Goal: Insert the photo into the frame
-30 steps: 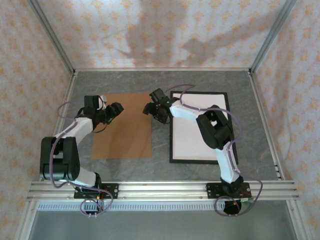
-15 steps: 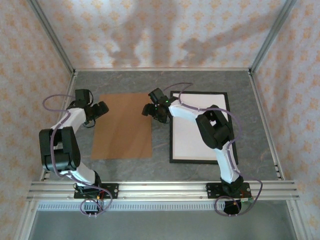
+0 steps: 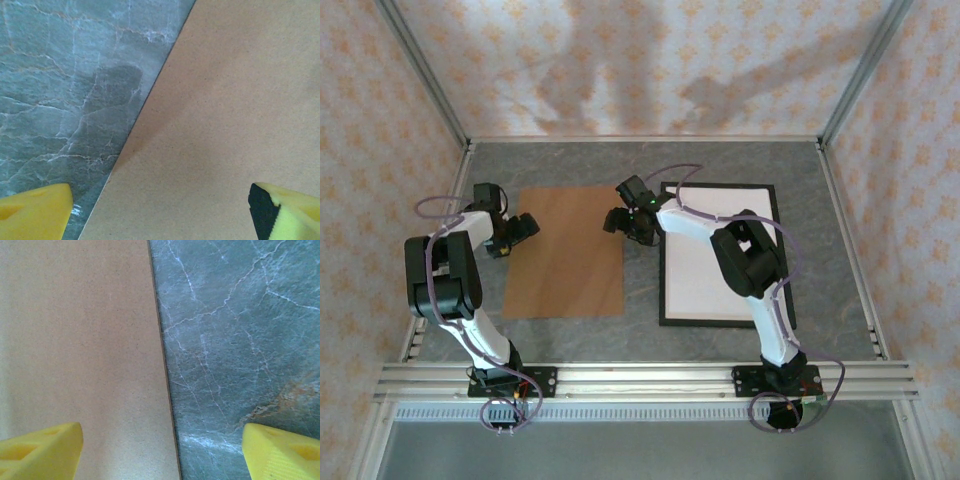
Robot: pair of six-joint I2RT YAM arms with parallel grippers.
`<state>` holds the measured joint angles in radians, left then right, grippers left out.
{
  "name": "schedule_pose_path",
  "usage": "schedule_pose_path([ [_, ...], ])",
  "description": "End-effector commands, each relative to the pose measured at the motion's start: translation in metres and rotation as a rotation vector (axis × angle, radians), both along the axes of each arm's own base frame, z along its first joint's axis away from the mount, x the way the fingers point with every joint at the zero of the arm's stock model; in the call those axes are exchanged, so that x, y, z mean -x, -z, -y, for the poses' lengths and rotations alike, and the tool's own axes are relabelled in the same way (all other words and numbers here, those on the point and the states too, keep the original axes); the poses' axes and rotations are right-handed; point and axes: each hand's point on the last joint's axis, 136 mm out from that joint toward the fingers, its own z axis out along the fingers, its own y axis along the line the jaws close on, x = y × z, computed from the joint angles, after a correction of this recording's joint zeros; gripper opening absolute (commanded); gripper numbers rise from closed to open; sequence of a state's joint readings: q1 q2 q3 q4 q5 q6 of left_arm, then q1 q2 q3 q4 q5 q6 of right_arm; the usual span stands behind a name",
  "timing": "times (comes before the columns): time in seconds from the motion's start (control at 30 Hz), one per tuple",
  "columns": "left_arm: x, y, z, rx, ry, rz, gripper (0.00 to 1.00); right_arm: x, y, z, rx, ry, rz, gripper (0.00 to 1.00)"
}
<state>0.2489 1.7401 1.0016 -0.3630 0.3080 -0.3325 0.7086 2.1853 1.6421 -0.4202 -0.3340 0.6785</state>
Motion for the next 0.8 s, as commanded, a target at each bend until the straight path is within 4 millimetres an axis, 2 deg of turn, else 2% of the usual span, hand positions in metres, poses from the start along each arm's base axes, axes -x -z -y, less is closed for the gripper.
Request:
schedule_pose_path([
  [0.0, 0.005, 0.009, 0.011, 0.042, 0.028, -0.027, 0.89, 0.007, 0.009, -0.020, -0.039, -0.058, -0.011, 0.83],
  [0.23, 0.013, 0.010, 0.044, 0.111, 0.079, 0.001, 0.84, 0.004, -0.002, -0.018, -0.043, -0.060, 0.005, 0.83],
  [0.43, 0.028, 0.014, 0.077, 0.133, 0.135, 0.000, 0.79, -0.002, -0.006, 0.000, -0.006, -0.022, 0.020, 0.83],
  [0.6, 0.036, 0.019, 0.098, 0.165, 0.157, 0.009, 0.78, 0.002, 0.008, 0.009, 0.017, -0.015, -0.008, 0.83],
  [0.77, 0.033, 0.019, 0.111, 0.218, 0.167, 0.036, 0.78, 0.010, 0.016, 0.013, 0.013, -0.006, -0.026, 0.82],
])
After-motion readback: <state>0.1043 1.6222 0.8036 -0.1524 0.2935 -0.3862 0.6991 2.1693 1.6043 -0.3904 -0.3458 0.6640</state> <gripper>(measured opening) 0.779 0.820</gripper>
